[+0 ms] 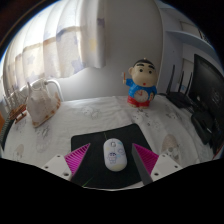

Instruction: Arrange mouse

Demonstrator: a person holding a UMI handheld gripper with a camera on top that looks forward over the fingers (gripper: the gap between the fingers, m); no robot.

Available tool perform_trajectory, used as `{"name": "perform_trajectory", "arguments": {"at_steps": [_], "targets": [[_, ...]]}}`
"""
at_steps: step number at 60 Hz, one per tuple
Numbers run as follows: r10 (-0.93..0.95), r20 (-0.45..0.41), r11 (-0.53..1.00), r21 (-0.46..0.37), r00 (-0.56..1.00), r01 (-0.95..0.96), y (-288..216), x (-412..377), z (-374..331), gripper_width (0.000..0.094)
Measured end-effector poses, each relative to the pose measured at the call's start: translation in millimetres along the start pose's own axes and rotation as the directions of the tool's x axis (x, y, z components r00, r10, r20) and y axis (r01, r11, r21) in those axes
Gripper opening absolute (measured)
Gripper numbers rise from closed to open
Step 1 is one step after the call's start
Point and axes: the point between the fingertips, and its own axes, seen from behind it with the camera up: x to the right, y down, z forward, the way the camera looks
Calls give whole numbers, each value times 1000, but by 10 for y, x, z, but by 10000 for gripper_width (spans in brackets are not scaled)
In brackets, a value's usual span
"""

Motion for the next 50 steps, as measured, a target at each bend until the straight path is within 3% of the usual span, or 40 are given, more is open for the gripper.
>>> {"name": "perform_trajectory", "arguments": {"at_steps": [24, 50], "targets": [[-17, 0, 999, -49, 1000, 17, 106, -518, -2116, 846], [-85, -37, 995, -46, 996, 83, 246, -641, -2454, 852]]}}
